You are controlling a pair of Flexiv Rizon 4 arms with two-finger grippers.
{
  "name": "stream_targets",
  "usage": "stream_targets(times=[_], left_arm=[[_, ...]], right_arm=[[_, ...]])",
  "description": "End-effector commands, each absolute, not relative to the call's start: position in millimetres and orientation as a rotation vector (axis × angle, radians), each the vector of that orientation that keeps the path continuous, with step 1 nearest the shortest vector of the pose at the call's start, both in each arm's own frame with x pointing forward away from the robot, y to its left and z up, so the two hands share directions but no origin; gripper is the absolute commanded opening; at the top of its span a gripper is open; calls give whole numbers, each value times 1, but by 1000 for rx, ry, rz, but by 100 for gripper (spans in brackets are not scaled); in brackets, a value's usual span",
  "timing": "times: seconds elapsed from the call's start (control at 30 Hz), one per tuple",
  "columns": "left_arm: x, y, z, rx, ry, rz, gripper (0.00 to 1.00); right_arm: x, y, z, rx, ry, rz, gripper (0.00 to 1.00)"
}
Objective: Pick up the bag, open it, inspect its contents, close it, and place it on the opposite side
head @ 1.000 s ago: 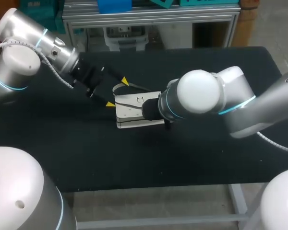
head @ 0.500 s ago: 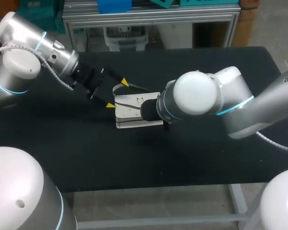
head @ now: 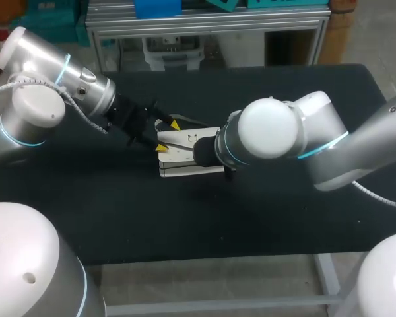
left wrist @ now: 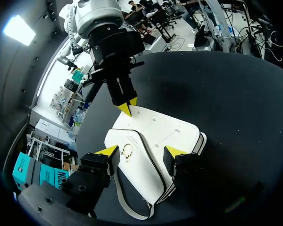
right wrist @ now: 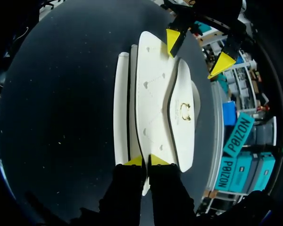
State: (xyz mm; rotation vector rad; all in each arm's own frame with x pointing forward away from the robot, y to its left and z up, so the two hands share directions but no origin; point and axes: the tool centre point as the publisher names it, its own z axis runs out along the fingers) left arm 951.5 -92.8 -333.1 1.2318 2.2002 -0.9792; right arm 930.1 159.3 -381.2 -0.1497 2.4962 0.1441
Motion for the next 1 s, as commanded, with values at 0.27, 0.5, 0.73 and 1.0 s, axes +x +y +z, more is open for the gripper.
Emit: stream_targets(times=[0.27,0.5,0.73,1.0], left_arm=[[956,-105,-355,1143,2139,-891,44],[963,-106,-360,1079,2114,-856,45],[975,-104,-363,1016,2080,-781,37],[999,-99,-349,926,2098,-778,0]], right_arm=[[930,161,-383,-148,2493,145,0],[930,161,-383,-148,2493,145,0],[930,161,-383,-148,2493,145,0],[930,161,-383,-148,2493,145,0]])
